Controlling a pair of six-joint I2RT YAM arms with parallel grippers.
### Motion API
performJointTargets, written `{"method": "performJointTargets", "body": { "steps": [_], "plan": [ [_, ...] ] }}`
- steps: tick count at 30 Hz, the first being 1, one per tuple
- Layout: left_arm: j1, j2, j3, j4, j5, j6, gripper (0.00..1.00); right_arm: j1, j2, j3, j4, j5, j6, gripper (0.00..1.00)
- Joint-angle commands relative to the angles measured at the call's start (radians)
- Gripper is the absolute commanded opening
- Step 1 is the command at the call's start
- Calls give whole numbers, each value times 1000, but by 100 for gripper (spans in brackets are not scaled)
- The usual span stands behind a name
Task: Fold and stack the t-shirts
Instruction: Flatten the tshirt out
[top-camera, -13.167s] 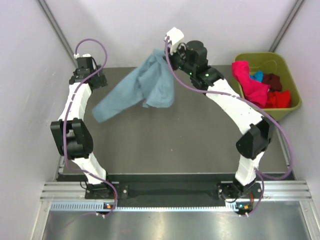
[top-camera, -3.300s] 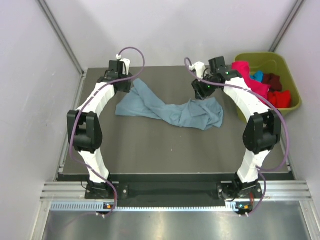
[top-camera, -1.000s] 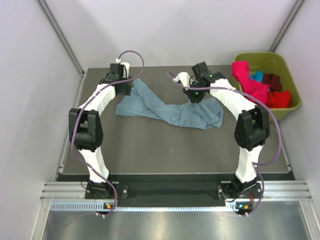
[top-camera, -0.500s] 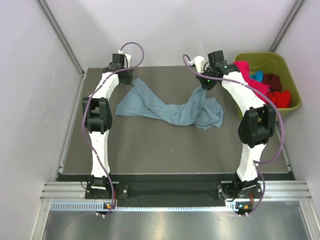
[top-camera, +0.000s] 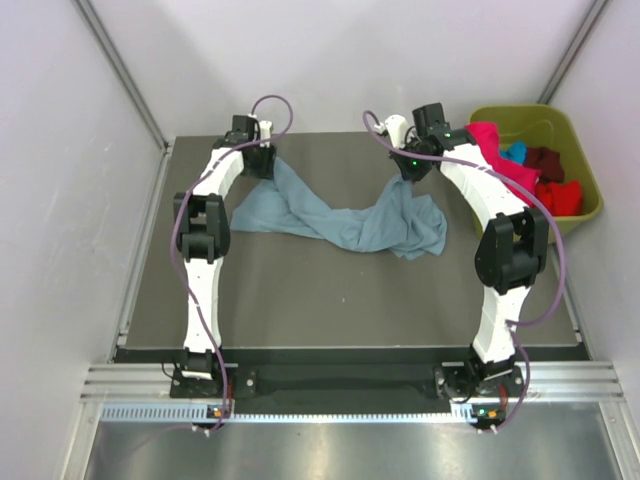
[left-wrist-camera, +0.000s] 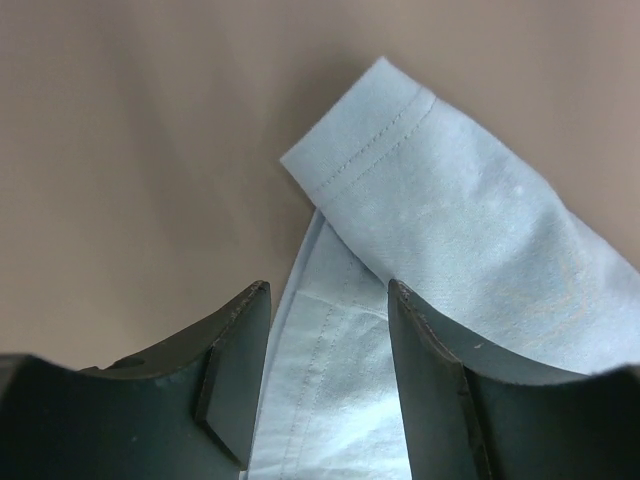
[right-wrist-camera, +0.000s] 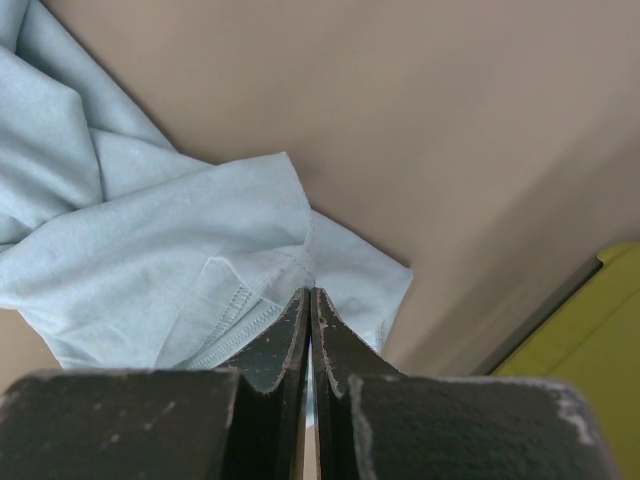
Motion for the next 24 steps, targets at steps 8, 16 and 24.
{"method": "performJointTargets", "body": {
  "steps": [8,16,24],
  "plan": [
    [3,37,44,7,53,-14,44,5,1,18,33,7,13,0],
    [5,28,43,9,39,-5,5,5,-2,13,34,17,11,0],
    [55,-150,38,-14,68,21,0,-9,-85,27,65,63,60,0]
  ]
}}
